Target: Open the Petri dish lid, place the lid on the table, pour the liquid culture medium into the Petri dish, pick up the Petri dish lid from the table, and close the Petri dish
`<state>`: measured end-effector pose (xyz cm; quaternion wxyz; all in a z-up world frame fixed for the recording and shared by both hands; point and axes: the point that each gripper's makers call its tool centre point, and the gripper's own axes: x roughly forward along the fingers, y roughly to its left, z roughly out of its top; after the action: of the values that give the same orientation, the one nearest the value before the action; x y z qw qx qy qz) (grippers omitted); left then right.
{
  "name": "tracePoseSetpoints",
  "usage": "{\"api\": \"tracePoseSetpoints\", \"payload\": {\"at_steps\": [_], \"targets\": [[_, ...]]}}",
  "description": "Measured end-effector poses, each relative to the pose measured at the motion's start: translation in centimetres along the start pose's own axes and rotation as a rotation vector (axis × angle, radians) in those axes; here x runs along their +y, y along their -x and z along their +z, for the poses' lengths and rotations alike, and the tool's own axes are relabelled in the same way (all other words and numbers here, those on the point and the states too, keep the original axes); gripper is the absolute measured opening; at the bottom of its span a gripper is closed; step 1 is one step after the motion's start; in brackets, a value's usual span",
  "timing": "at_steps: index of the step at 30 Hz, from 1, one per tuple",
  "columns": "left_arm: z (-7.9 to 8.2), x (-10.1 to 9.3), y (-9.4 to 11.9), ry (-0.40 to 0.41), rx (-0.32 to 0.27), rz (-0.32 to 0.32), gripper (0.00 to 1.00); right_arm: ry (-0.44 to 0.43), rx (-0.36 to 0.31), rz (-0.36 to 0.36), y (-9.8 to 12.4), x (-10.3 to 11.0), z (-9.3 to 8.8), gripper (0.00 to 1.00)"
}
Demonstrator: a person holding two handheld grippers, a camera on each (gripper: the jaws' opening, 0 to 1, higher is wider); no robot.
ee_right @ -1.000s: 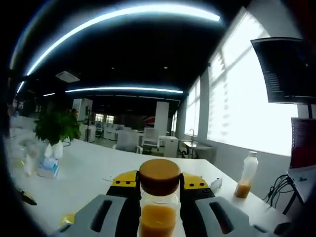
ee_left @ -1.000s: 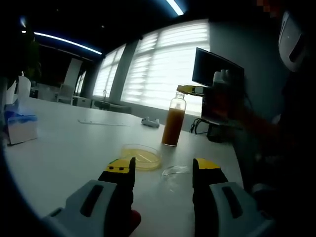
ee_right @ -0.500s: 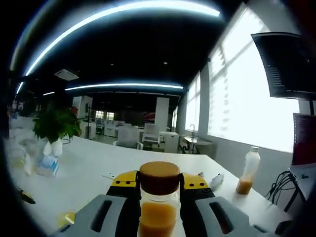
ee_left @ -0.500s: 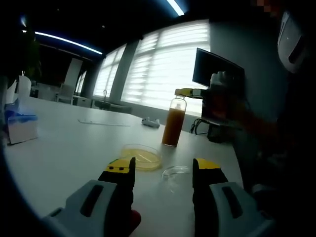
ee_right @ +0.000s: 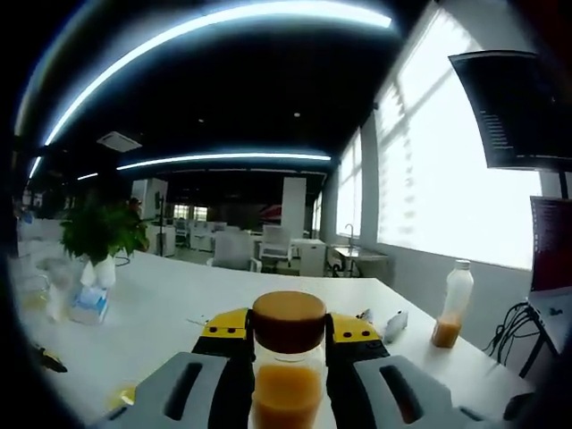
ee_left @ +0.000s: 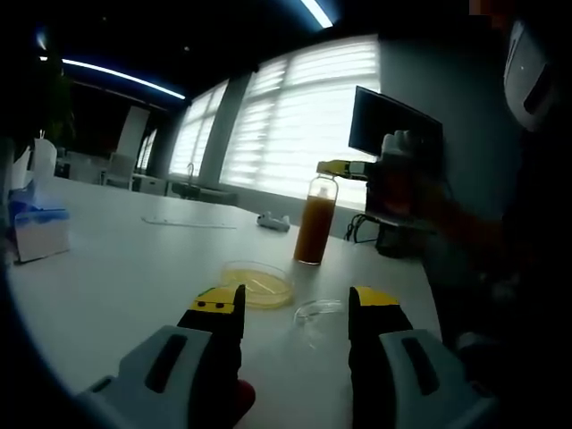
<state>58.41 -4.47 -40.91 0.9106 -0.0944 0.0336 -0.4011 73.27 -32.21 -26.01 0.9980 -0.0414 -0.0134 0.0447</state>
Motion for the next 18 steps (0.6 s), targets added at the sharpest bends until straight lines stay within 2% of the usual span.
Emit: {"api": "tracePoseSetpoints", "payload": {"at_steps": [3, 18], "targets": [[0.0, 0.0, 0.0, 0.000, 0.001, -0.001, 0.38, 0.000, -0.016, 0.020, 0.2, 0.4, 0.2, 0.36], [-0.1, -0.1, 0.0, -0.007, 0.004, 0.001, 0.38, -0.020, -0.064, 0.019, 2.2, 0.3, 1.6, 0.34]]}}
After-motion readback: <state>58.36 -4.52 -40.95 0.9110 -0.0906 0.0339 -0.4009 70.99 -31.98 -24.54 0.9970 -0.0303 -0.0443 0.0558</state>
